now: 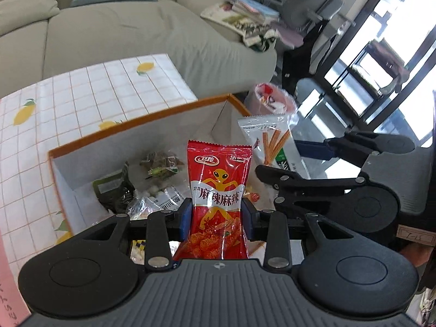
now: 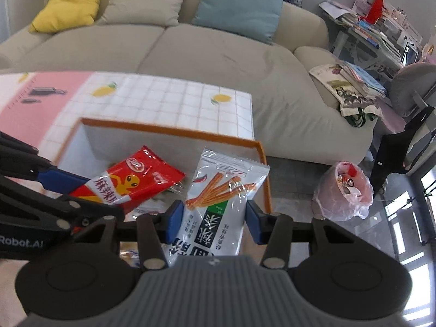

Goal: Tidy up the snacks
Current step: 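Carry both packs over the orange box and open both tools to drop them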

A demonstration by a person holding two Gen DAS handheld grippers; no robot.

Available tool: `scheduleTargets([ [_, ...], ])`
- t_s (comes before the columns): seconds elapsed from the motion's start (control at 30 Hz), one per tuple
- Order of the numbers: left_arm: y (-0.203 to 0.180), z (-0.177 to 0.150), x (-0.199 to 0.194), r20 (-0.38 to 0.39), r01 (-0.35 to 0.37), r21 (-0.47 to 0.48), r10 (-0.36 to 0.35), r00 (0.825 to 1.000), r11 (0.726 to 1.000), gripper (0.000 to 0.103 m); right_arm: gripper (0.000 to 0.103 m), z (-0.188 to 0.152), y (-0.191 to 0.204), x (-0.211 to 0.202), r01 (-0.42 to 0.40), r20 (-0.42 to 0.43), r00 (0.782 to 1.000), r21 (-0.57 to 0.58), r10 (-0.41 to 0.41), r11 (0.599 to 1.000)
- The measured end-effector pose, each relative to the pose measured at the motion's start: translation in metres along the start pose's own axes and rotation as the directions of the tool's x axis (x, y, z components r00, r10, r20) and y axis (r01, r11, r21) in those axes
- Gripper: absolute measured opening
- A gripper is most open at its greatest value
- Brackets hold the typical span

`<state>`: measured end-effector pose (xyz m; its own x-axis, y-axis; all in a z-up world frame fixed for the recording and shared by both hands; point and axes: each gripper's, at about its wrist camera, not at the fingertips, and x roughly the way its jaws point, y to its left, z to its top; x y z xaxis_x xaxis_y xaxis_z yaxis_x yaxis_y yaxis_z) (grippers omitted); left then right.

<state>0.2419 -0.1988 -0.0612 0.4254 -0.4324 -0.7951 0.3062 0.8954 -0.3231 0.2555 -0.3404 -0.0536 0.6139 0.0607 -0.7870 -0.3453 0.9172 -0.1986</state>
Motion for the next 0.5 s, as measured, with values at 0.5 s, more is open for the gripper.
scheduleTargets([
  [0.5,-0.002,-0.003,0.069,-0.151,-0.044,0.055,0.051,0.987,0.998,0.041,0.048,-0.025,-0.012,0.066,0.017,-0.082,0.996,-0.123,-0.028,0.992],
])
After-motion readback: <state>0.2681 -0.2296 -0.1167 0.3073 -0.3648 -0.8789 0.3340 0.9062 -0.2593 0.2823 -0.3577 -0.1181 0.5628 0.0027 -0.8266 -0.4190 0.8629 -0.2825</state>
